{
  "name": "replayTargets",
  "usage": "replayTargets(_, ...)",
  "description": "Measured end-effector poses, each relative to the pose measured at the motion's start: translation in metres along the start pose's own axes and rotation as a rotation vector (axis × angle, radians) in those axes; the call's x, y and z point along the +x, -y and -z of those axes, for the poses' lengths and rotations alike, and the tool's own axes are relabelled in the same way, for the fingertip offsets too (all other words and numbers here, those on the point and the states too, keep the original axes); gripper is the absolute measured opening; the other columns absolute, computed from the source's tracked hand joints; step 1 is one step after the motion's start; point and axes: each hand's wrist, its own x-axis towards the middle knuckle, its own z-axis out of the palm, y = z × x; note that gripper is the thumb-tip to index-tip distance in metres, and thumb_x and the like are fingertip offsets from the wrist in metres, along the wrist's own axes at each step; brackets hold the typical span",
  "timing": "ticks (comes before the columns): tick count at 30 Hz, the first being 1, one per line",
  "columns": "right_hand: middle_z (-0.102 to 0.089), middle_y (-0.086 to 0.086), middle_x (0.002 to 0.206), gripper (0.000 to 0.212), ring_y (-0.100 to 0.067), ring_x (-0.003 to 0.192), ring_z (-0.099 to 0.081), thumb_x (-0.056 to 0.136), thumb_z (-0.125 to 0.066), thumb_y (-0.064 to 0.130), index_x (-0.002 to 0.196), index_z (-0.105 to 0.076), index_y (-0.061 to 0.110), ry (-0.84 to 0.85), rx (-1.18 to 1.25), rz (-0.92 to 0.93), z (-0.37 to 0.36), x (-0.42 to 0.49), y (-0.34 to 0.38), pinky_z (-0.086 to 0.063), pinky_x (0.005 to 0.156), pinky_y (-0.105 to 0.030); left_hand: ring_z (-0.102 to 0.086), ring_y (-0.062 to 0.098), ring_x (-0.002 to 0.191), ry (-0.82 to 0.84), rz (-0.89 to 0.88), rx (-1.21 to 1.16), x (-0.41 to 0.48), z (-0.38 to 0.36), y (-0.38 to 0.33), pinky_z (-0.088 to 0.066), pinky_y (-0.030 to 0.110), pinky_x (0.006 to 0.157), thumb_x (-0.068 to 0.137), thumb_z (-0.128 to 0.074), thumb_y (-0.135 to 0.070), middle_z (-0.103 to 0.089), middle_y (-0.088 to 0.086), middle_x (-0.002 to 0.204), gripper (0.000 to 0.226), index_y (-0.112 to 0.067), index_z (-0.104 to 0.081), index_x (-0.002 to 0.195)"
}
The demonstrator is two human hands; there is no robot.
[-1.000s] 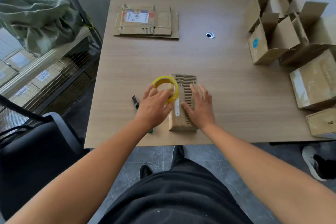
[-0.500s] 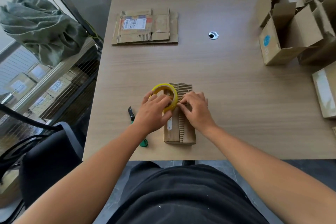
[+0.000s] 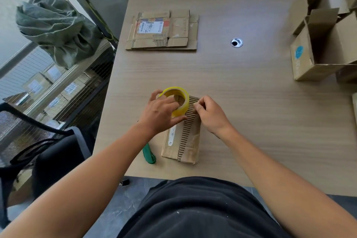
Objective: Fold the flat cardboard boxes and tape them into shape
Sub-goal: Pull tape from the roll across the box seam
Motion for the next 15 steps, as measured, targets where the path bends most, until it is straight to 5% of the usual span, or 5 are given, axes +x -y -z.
replayTargets(5, -0.059, 0.000, 0.080, 0.015, -0.022, 0.077, -0.054, 0.099, -0.060, 0.023, 0.091, -0.055, 0.011, 0.088, -0.246, 0.160, 0.008, 0.012, 0.004, -0.039, 0.068, -0.035, -0.058, 0.024, 0.099, 0.070, 0.181, -0.034, -0.009, -0.014, -0.012, -0.034, 0.049, 0.106, 0.085, -0.063, -0.062, -0.060, -0.007, 0.107, 0.040, -0.024, -0.061, 0.095)
replayTargets(9, -0.060, -0.007, 0.112, 0.011, -0.029, 0.106, -0.052, 0.097, -0.064, 0.017, 0.095, -0.059, 0.008, 0.116, -0.389, 0.360, 0.015, 0.025, 0.003, -0.041, 0.095, -0.043, -0.048, 0.031, 0.119, 0.096, 0.330, -0.223, -0.014, -0.028, -0.027, -0.041, 0.048, 0.103, 0.087, -0.071, -0.044, -0.056, 0.001, 0.127, 0.035, -0.018, -0.062, 0.108)
replayTargets(11, -0.062, -0.009, 0.125, 0.009, -0.029, 0.116, -0.054, 0.099, -0.060, 0.014, 0.096, -0.056, 0.006, 0.183, -0.292, 0.318, 0.018, 0.028, 0.002, -0.041, 0.101, -0.044, -0.041, 0.032, 0.127, 0.123, 0.307, -0.326, -0.010, -0.031, -0.028, -0.039, 0.046, 0.107, 0.089, -0.073, -0.034, -0.053, 0.005, 0.135, 0.035, -0.013, -0.061, 0.114)
replayTargets(15, -0.069, -0.009, 0.117, 0.012, -0.022, 0.112, -0.063, 0.100, -0.058, 0.013, 0.091, -0.051, 0.011, 0.135, -0.150, 0.199, 0.028, 0.026, -0.005, -0.048, 0.093, -0.040, -0.041, 0.040, 0.133, 0.198, 0.079, -0.308, 0.015, -0.029, -0.012, -0.035, 0.049, 0.114, 0.087, -0.075, -0.020, -0.055, 0.013, 0.137, 0.035, -0.006, -0.064, 0.118)
